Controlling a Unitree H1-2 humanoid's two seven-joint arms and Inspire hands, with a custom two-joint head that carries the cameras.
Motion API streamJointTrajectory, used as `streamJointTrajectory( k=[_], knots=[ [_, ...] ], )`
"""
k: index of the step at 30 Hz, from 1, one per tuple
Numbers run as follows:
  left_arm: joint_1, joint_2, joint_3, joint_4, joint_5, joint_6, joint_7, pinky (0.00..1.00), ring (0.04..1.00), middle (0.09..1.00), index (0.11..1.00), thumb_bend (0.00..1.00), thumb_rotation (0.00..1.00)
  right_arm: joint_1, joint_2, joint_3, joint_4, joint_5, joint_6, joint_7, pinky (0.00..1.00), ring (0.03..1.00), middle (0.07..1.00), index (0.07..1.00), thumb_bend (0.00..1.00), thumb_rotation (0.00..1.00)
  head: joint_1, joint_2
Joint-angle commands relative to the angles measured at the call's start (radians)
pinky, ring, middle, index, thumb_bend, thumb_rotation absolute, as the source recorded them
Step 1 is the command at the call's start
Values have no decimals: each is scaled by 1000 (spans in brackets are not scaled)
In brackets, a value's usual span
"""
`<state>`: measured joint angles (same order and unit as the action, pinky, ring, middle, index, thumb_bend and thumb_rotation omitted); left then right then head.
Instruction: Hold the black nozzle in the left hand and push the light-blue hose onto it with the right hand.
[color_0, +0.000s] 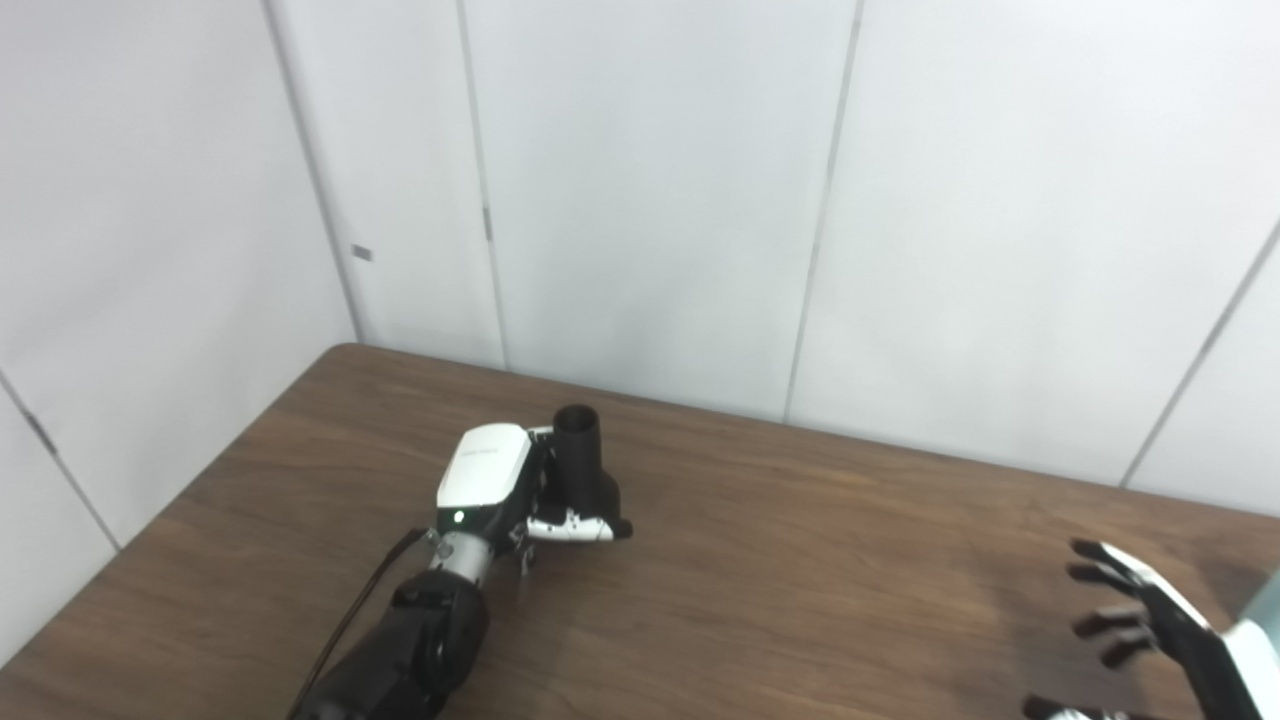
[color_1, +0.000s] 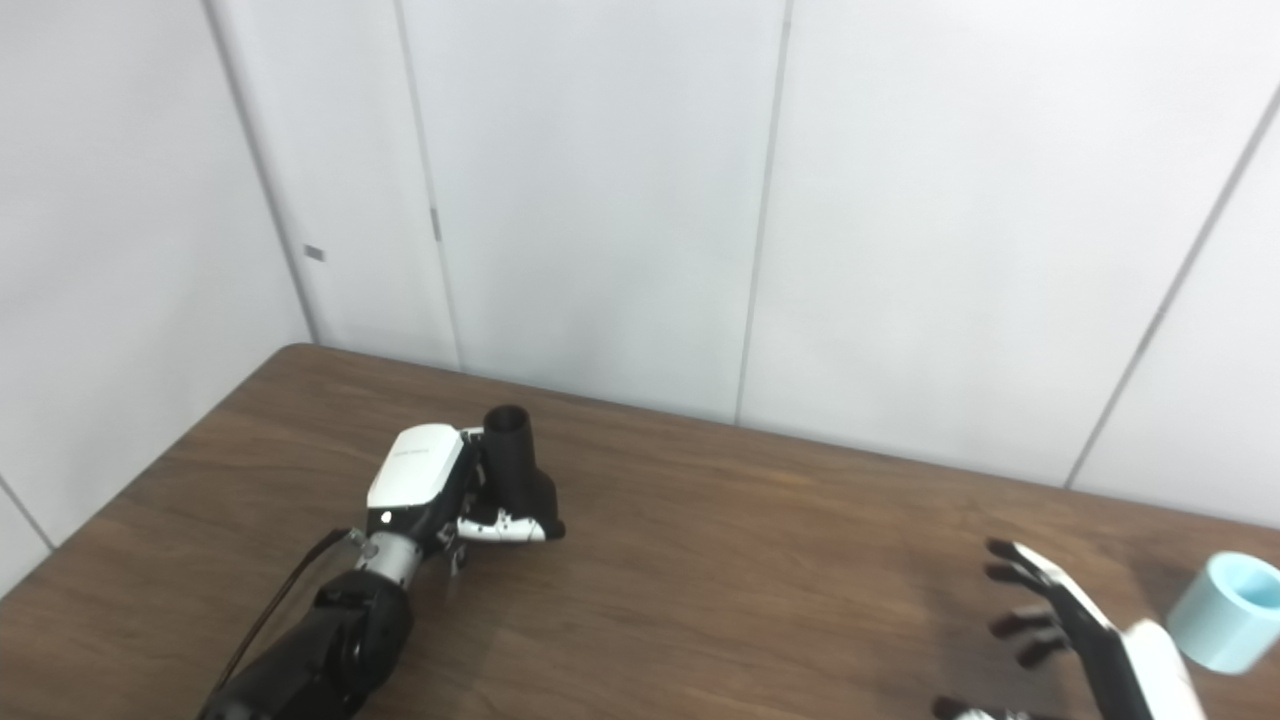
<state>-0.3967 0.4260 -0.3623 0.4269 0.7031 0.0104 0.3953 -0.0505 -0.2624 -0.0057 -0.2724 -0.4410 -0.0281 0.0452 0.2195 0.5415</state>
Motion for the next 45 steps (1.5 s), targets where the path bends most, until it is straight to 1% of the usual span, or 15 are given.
streamJointTrajectory(
  k=[1,4,11,16,20,23,25,27,30,33,35,36,39,42,45],
  knots=[
    [37,-51,-57,-17,7,-52,-75,290,352,398,500,521,0,-28,0,-2,-47,13,18,7,474,607,772,817,666,1,-23,4],
    [39,-87,-87,-40,0,-113,-77,316,384,419,502,524,0,-36,3,-1,-51,15,18,10,480,605,765,810,700,0,-82,14],
    [47,-156,-131,-67,-22,-160,-168,364,429,447,497,526,0,-57,1,-14,34,7,-74,-45,471,596,776,799,737,0,-169,34],
    [48,-189,-182,-26,32,-221,-167,341,403,438,498,526,0,-64,-9,-16,73,-19,-101,-74,479,600,783,817,713,4,-221,43],
    [37,-216,-228,27,82,-281,-155,285,368,428,501,525,0,-66,-14,-31,81,39,-109,-67,499,629,816,821,712,21,-273,43],
    [26,-236,-249,72,101,-326,-143,272,357,424,504,524,0,-70,-16,-43,62,39,-99,-72,523,635,818,821,714,59,-305,45],
    [19,-244,-256,90,108,-347,-143,279,364,429,504,524,0,-78,-23,-51,27,3,-78,-74,531,653,808,814,721,90,-322,44],
    [20,-245,-255,91,106,-356,-156,278,361,423,504,524,0,-93,-37,-63,-29,-4,-38,-51,536,716,823,812,726,107,-347,42],
    [31,-233,-253,82,111,-370,-166,268,341,406,501,522,0,-123,-71,-87,-110,15,35,2,552,757,837,812,759,71,-389,25],
    [49,-208,-250,74,120,-383,-174,269,339,402,500,521,0,-173,-124,-137,-195,59,159,63,585,774,850,812,755,64,-443,3],
    [58,-189,-248,69,124,-384,-189,283,352,409,501,522,0,-207,-169,-177,-237,79,241,96,614,800,865,823,744,63,-513,-23],
    [60,-182,-247,69,126,-385,-192,290,357,410,501,523,0,-218,-182,-188,-251,80,271,104,631,811,871,823,745,75,-521,-26],
    [64,-158,-247,66,134,-399,-189,290,359,409,500,523,0,-256,-216,-220,-288,35,376,112,674,840,886,814,770,141,-614,-48],
    [60,-141,-244,74,135,-423,-181,282,358,406,500,522,0,-283,-270,-255,-228,-14,409,85,797,895,901,825,777,184,-693,-67],
    [58,-133,-236,79,123,-439,-184,295,370,409,500,523,0,-297,-312,-286,-91,-10,382,52,899,957,941,844,791,268,-729,-80]
  ],
)
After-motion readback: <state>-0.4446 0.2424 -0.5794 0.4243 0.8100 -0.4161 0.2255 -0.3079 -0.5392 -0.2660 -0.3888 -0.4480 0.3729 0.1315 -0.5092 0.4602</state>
